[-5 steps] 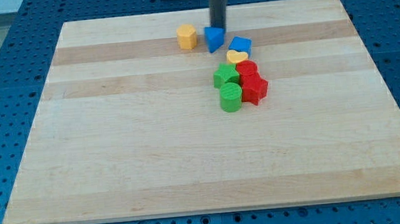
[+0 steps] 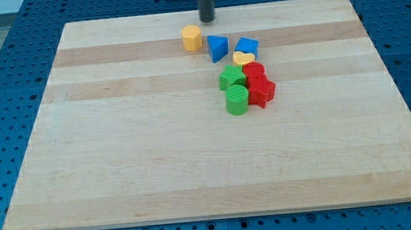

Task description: Move yellow hexagon left side of blue triangle

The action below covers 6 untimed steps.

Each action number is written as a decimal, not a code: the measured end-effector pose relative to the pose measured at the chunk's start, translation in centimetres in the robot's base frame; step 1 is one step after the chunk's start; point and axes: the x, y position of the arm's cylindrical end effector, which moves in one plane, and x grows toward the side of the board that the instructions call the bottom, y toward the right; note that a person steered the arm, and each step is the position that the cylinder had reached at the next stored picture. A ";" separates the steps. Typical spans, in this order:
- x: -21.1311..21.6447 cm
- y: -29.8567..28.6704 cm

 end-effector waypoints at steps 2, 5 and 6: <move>7.1 -7.5; 1.4 -5.5; 2.1 -1.6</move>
